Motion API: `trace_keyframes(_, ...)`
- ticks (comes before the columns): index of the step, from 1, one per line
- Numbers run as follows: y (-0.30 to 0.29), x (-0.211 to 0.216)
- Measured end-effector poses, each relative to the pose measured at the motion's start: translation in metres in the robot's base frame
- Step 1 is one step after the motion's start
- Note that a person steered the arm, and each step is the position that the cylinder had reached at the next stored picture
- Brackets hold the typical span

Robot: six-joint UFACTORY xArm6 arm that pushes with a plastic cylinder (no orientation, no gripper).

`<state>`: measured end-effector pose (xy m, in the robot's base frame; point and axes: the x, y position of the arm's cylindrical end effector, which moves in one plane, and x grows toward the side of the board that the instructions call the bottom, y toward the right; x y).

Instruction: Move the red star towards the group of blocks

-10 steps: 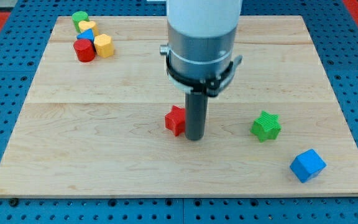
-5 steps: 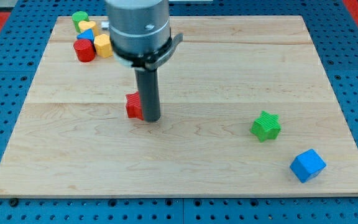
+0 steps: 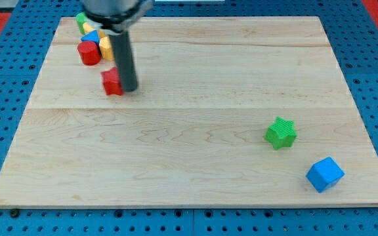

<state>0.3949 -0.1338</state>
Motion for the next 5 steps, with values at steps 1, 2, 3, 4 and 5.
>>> trace_keyframes(1, -0.002, 0.027)
trace_keyframes(2, -0.025, 0.015)
trace_keyframes(3, -0.031, -0.021)
trace_keyframes(4, -0.005, -0.007)
trace_keyframes(5, 0.070, 0.019)
